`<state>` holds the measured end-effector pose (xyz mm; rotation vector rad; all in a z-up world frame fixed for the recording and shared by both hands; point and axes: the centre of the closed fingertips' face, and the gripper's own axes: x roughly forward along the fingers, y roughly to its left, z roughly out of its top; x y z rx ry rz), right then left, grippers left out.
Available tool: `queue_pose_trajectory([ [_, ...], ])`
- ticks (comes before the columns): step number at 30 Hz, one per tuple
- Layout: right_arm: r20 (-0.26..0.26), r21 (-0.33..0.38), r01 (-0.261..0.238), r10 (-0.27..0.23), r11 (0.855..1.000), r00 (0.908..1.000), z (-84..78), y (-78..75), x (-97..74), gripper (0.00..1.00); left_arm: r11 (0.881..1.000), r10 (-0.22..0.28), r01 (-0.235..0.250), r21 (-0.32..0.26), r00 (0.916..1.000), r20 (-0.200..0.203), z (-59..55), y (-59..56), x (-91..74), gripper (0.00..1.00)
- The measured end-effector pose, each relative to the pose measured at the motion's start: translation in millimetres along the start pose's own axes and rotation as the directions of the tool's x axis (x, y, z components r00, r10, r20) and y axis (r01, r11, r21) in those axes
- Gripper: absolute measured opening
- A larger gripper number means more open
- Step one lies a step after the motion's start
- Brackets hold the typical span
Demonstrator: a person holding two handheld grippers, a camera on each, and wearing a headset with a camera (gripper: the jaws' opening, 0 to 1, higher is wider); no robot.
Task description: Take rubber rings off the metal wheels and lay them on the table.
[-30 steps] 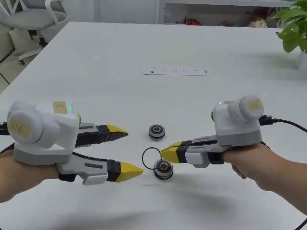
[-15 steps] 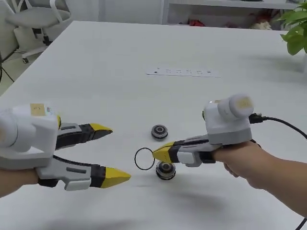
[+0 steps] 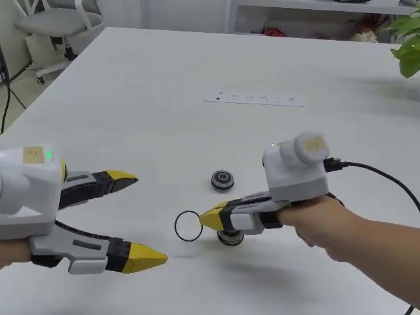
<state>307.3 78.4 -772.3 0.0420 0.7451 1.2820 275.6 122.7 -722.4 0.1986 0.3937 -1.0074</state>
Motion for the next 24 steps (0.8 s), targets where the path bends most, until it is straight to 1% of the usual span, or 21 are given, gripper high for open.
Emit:
queue_pose_trajectory([
  [2,-0.009,0.003,0.002,-0.002,1.0,1.0,-2.3,0.3,2.4,0.0,1.0,-0.003,0.003,-0.011,1.0,0.004,-0.5,-1.2,-0.6,0.9],
  [5,-0.024,0.008,0.008,-0.007,1.0,0.9997,-5.9,-0.3,5.5,0.0,1.0,-0.01,0.01,-0.01,1.0,0.0,-2.3,-2.9,-1.5,0.92],
  [7,-0.036,0.013,0.014,-0.013,1.0,0.9993,-8.4,-1.0,7.8,0.0,1.0,-0.004,0.004,-0.004,1.0,-0.006,-4.2,-1.7,-3.0,0.93],
  [10,-0.045,0.015,0.015,-0.014,1.0,0.9989,-10.6,0.4,10.8,0.0,1.0,0.002,-0.002,-0.014,1.0,-0.002,-4.8,0.0,-5.3,0.94],
  [14,-0.07,0.003,0.024,-0.024,1.0,0.9973,-15.9,1.0,15.1,0.0,1.0,0.009,-0.01,-0.016,0.9999,-0.005,-6.4,1.4,-7.8,0.94],
  [17,-0.075,0.007,0.026,-0.026,1.0,0.9968,-17.4,1.4,17.4,0.0,1.0,0.011,-0.011,-0.02,0.9999,-0.005,-7.2,1.8,-9.5,0.95],
  [24,-0.09,-0.024,0.038,-0.04,0.999,0.9952,-18.9,2.3,22.1,0.0,1.0,0.016,-0.017,-0.023,0.9998,-0.014,-10.2,2.4,-12.4,0.95],
])
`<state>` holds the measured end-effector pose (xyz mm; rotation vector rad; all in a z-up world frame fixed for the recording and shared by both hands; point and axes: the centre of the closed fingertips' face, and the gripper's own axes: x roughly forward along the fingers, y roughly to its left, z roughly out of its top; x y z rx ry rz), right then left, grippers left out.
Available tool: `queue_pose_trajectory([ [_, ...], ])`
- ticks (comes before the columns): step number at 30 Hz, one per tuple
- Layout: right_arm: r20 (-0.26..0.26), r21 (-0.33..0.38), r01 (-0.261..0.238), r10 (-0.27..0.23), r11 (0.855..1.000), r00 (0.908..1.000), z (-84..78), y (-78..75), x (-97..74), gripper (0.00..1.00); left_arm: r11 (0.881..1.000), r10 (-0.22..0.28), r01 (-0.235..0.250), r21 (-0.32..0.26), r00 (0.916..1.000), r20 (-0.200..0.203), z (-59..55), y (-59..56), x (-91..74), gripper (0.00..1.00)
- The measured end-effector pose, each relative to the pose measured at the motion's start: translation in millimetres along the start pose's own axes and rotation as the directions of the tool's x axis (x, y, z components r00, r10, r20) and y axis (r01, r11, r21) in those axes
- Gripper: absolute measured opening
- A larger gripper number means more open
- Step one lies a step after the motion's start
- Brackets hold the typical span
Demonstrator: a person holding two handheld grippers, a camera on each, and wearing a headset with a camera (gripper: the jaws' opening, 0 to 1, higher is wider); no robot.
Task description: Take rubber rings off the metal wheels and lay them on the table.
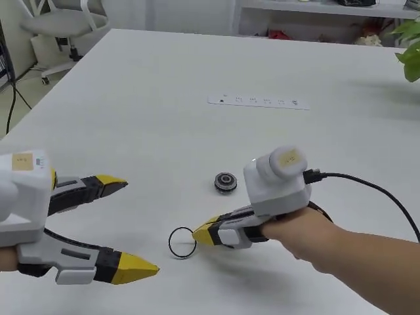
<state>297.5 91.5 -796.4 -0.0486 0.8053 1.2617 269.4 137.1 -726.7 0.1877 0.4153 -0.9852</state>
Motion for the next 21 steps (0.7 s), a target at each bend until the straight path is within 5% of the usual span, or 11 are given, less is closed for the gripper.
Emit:
queue_pose_trajectory([
  [8,-0.011,-0.042,-0.003,0.003,0.999,0.9999,-1.9,2.8,2.0,0.0,1.0,0.001,-0.001,0.0,0.9999,-0.013,-3.4,0.4,-1.2,0.94],
  [21,0.041,-0.064,-0.003,0.006,0.998,0.9992,10.3,7.1,-3.0,0.2,1.0,-0.001,0.001,-0.005,0.9999,-0.014,-1.8,1.2,0.3,0.94],
])
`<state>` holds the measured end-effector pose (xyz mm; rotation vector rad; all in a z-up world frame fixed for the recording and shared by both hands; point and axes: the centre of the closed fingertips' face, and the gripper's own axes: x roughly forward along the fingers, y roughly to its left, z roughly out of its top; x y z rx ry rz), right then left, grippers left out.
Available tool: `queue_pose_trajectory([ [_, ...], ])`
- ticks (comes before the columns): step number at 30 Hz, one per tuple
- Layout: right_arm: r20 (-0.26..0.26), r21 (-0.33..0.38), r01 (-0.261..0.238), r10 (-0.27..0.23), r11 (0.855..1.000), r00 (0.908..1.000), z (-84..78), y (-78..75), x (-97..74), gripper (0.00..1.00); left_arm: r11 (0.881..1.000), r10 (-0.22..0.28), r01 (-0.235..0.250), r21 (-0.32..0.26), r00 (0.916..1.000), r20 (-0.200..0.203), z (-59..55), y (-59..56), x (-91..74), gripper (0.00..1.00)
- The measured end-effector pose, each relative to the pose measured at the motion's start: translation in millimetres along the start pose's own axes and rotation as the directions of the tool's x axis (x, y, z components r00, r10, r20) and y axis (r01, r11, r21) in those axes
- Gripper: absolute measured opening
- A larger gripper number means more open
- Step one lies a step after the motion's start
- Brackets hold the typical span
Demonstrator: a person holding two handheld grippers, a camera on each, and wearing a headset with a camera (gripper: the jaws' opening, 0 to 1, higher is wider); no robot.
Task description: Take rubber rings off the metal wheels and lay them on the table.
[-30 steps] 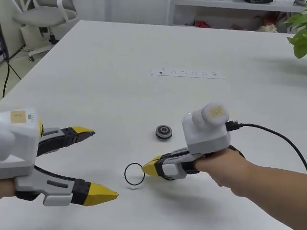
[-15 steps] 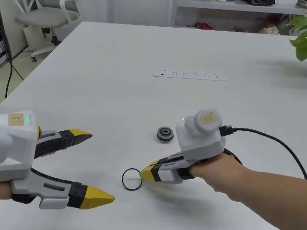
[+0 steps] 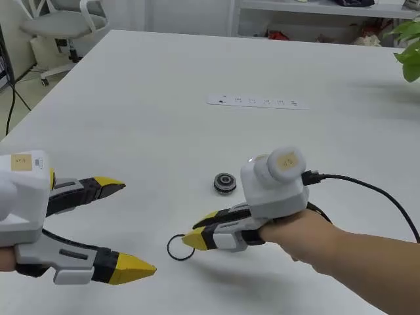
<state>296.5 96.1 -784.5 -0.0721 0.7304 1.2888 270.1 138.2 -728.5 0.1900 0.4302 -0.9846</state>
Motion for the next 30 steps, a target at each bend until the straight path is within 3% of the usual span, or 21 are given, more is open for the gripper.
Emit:
queue_pose_trajectory([
  [8,0.048,-0.031,0.011,-0.009,0.999,0.9988,12.7,-0.5,-10.6,0.3,1.0,-0.005,0.005,0.002,1.0,0.008,4.6,0.8,3.2,0.93],
  [16,0.098,-0.049,0.046,-0.041,0.998,0.9943,22.2,-11.3,-29.4,0.36,1.0,-0.015,0.015,0.014,0.9998,0.016,12.9,1.4,9.1,0.93],
  [30,0.127,-0.061,0.103,-0.094,0.993,0.9874,15.7,-29.3,-62.1,0.42,0.998,-0.047,0.046,0.04,0.9988,0.016,26.1,1.4,26.6,0.92],
])
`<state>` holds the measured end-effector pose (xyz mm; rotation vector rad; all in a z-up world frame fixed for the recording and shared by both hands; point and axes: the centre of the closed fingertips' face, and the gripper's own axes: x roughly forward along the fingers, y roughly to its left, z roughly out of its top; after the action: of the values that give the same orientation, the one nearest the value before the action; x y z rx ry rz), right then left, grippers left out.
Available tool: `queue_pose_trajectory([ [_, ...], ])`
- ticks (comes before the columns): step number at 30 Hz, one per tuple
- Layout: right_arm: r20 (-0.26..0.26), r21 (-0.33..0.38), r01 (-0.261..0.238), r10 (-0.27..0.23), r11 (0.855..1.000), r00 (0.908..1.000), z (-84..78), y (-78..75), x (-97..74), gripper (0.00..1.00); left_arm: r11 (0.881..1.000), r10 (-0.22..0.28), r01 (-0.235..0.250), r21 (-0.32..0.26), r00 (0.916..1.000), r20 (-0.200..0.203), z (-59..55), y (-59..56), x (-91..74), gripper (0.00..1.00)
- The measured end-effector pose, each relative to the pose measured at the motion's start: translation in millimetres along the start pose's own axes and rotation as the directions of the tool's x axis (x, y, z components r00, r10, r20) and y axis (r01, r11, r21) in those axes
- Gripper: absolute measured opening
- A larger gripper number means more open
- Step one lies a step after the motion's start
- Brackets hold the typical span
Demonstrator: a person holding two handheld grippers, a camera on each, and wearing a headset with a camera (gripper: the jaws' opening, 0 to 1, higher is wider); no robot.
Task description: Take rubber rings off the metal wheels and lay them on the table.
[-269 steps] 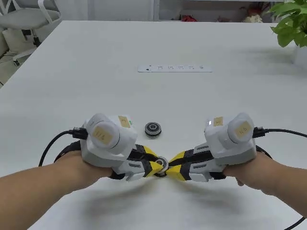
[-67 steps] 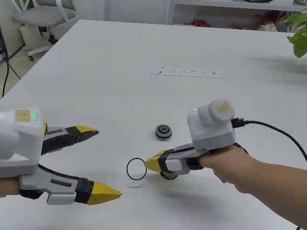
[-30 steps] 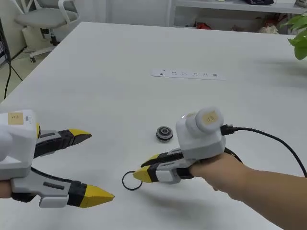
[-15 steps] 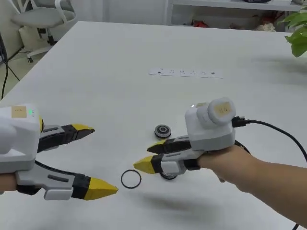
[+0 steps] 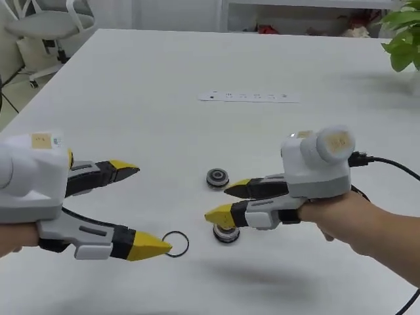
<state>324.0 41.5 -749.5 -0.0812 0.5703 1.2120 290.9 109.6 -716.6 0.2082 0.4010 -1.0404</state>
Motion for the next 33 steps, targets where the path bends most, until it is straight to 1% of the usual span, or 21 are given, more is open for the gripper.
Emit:
queue_pose_trajectory([
  [4,-0.002,-0.007,0.011,-0.011,1.0,0.9999,-2.7,-4.0,-7.1,0.43,1.0,-0.012,0.012,0.006,0.9999,-0.007,0.9,-0.4,5.6,0.91],
  [11,-0.009,-0.022,0.024,-0.024,0.999,0.9997,-8.7,-3.6,-14.5,0.44,0.999,-0.033,0.033,0.016,0.9993,-0.019,2.2,-2.0,14.9,0.9],
  [13,-0.01,-0.022,0.026,-0.026,0.999,0.9996,-11.4,-5.7,-17.3,0.43,0.999,-0.038,0.038,0.015,0.9991,-0.019,2.8,-2.1,17.4,0.9],
  [19,-0.02,-0.034,0.03,-0.031,0.999,0.9993,-19.2,-9.1,-18.9,0.44,0.998,-0.053,0.053,0.015,0.9981,-0.032,0.6,-3.1,25.0,0.86],
  [24,-0.027,-0.054,0.024,-0.025,0.998,0.9993,-25.7,-9.8,-19.4,0.42,0.998,-0.058,0.059,0.012,0.9977,-0.034,0.2,-2.7,31.0,0.85],
  [26,-0.031,-0.05,0.024,-0.025,0.998,0.9992,-29.0,-11.6,-19.0,0.42,0.998,-0.063,0.063,0.01,0.9974,-0.035,-0.1,-3.2,32.9,0.83],
  [33,-0.058,-0.083,0.021,-0.026,0.996,0.998,-40.4,-13.1,-18.9,0.38,0.997,-0.076,0.076,0.013,0.9964,-0.04,-1.6,-5.2,42.9,0.8],
])
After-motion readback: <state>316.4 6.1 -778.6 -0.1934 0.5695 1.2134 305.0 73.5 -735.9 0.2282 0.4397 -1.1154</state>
